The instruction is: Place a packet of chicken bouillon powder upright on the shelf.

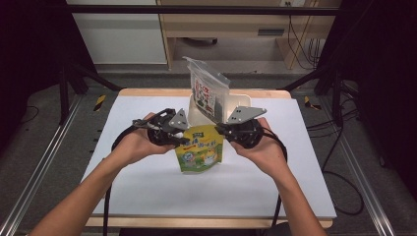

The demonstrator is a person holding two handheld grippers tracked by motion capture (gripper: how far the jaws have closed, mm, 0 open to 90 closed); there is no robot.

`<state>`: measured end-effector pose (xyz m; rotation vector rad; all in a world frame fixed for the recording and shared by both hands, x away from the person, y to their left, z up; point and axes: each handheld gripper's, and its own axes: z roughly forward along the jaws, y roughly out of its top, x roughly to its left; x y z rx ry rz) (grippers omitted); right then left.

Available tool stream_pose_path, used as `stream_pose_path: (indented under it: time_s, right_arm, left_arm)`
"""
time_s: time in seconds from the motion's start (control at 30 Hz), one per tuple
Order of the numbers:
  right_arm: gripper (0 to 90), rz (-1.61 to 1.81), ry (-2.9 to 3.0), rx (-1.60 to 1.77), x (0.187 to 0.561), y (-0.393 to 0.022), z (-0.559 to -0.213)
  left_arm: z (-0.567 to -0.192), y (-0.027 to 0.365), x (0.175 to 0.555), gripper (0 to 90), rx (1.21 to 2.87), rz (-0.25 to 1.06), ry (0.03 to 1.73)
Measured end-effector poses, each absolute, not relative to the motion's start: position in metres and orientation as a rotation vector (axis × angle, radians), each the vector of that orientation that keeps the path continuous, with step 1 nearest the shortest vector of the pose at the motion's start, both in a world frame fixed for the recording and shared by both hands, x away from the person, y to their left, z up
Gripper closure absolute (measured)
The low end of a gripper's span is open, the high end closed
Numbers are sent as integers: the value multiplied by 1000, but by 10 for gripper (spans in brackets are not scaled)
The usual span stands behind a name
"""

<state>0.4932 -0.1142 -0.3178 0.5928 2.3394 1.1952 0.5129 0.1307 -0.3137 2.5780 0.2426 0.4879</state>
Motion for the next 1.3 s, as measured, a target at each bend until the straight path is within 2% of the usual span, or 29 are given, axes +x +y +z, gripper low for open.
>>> stream_pose_path:
  time_s: [0.07,0.17,0.2,0.23,0.3,0.37,0.6,0.83,1.0,1.07,1.13,1.17,1.2,1.23,1.27,1.3]
  right_arm:
    - [754,1170,2354,572,493,-114,-319]
    - [648,1154,2368,532,493,-113,-321]
    - [648,1154,2368,532,493,-113,-321]
    - [549,1126,2366,512,494,-112,-321]
    - [514,1112,2362,496,495,-112,-321]
    - [431,1087,2391,470,499,-109,-320]
    - [348,999,2490,422,512,-95,-319]
    - [441,929,2581,375,527,-81,-323]
    - [570,871,2652,328,532,-72,-327]
    - [590,868,2662,327,532,-70,-328]
    - [661,841,2693,328,534,-68,-331]
    - [661,841,2693,328,534,-68,-331]
    - [736,828,2713,323,533,-67,-331]
    - [736,828,2713,323,533,-67,-331]
    - [824,833,2719,318,532,-67,-331]
    - [824,833,2719,318,532,-67,-331]
  left_arm:
    - [-314,132,513,703,2568,479,249]
    - [-314,132,513,703,2568,478,242]
    - [-314,132,512,703,2566,482,234]
    - [-314,132,512,702,2567,483,228]
    - [-315,133,512,703,2566,483,225]
    - [-315,133,512,702,2561,485,215]
    - [-316,135,512,702,2560,485,195]
    - [-316,135,510,702,2559,486,178]
    - [-316,136,510,701,2555,483,172]
    - [-317,135,510,701,2552,471,155]
    - [-317,135,509,701,2548,466,155]
    - [-317,135,509,701,2548,466,155]
    - [-317,135,509,701,2548,465,155]
    - [-317,135,509,701,2551,461,151]
    - [-318,137,510,700,2542,442,150]
    - [-318,137,510,699,2542,442,150]
